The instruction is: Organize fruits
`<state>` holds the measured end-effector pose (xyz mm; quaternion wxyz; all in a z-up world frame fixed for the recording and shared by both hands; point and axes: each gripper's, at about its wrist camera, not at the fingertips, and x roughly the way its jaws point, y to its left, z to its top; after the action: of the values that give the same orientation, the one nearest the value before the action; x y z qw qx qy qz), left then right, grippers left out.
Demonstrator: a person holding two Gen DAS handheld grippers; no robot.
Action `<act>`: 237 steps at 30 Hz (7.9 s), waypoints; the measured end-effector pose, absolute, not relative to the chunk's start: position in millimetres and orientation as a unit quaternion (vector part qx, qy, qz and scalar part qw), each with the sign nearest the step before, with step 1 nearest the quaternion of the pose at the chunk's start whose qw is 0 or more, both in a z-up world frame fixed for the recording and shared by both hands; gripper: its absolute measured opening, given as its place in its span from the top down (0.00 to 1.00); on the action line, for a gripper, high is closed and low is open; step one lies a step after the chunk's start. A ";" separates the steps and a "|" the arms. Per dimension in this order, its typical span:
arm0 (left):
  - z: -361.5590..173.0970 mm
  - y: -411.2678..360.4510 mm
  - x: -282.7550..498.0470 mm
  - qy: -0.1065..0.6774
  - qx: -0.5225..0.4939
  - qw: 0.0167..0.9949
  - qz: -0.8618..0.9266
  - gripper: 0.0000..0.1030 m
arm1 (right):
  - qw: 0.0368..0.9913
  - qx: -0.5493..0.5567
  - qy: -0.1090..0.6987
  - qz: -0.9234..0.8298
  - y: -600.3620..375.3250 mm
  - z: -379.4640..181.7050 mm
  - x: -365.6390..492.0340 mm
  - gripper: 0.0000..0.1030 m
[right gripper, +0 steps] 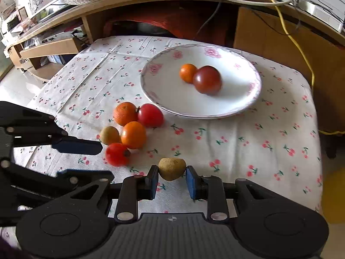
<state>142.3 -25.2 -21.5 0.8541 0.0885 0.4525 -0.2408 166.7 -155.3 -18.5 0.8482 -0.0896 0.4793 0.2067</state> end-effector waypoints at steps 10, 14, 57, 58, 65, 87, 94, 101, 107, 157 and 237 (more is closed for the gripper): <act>-35.6 -35.0 155.7 0.454 0.106 0.861 -0.202 0.63 | 0.847 -0.083 0.482 0.210 -164.9 -15.3 163.8 0.78; -33.9 -30.8 151.5 0.455 0.092 0.861 -0.206 0.66 | 0.845 -0.083 0.483 0.214 -166.5 -15.3 161.6 0.78; -0.3 -29.6 167.3 0.420 0.080 0.883 -0.194 0.66 | 0.864 -0.066 0.449 0.216 -153.4 9.1 166.6 0.77; 0.5 -29.9 168.9 0.419 0.078 0.884 -0.192 0.66 | 0.866 -0.065 0.447 0.214 -153.4 9.9 168.7 0.77; 6.2 -30.2 187.5 0.408 0.078 0.892 -0.180 0.66 | 0.877 -0.059 0.433 0.200 -153.9 14.7 183.8 0.77; -11.1 -30.8 235.0 0.414 0.061 0.896 -0.152 0.67 | 0.888 -0.040 0.425 0.171 -158.2 -2.3 227.7 0.75; -14.3 -33.0 237.0 0.413 0.065 0.896 -0.150 0.67 | 0.888 -0.041 0.426 0.168 -158.1 -4.7 230.9 0.74; -15.5 -32.7 238.4 0.414 0.063 0.896 -0.146 0.65 | 0.889 -0.043 0.423 0.167 -156.9 -4.7 230.8 0.74; -16.0 -33.3 238.6 0.413 0.066 0.897 -0.144 0.65 | 0.889 -0.043 0.423 0.167 -157.6 -4.4 230.4 0.74; -2.9 -3.7 179.7 0.405 0.098 0.893 -0.172 0.60 | 0.874 -0.060 0.432 0.216 -145.2 3.5 191.7 0.70; -22.8 -15.9 162.7 0.453 0.093 0.863 -0.202 0.68 | 0.833 -0.082 0.495 0.233 -136.8 -16.4 180.4 0.76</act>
<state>162.7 -15.9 -22.8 0.8634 0.0927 0.4528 -0.2023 180.4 -136.8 -16.4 0.8329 -0.0819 0.4954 0.2326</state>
